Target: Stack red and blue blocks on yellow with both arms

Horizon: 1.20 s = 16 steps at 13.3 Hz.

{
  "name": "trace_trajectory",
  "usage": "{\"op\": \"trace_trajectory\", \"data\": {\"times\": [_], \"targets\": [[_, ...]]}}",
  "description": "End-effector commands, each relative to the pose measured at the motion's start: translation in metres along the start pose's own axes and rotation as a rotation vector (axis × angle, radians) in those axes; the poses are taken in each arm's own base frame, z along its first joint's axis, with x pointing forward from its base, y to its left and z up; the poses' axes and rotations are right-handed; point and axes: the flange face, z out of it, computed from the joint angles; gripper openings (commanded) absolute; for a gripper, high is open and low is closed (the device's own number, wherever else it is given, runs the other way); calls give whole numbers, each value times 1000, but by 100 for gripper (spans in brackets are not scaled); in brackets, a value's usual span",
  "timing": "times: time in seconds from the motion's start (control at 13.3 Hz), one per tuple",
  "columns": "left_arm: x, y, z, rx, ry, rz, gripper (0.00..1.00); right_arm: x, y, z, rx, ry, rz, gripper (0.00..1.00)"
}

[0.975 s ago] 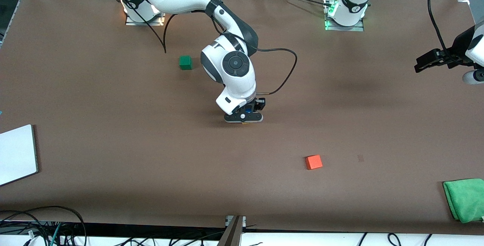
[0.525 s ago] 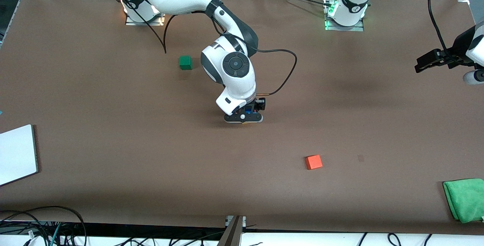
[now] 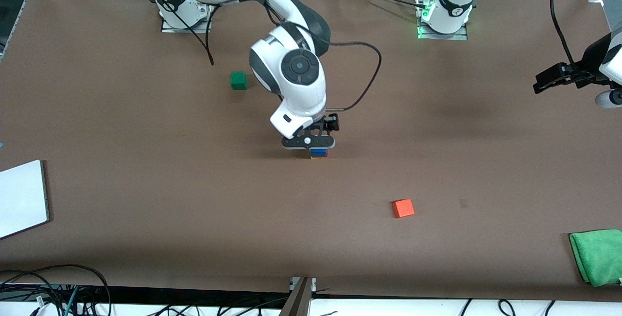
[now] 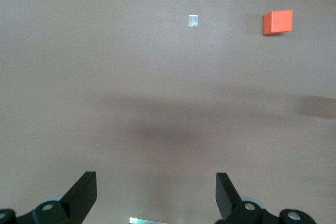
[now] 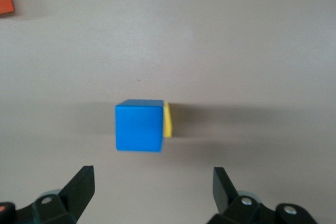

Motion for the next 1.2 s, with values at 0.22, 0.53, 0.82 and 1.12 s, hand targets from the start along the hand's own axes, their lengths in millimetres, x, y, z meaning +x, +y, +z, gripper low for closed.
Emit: {"op": "trace_trajectory", "data": {"times": [0.22,0.53,0.82,1.12], "targets": [[1,-1,-5,-8,7,6,100,53,161,-89,-40,-98,-137,100],[1,-1,-5,-8,7,6,100,79,275,-123,-28,-133,-219,100],[1,0,-5,-11,6,5,100,36,376,-169,-18,-153,-64,100],[1,0,-5,-11,6,5,100,17,437,-195,-12,-133,8,100]]}}
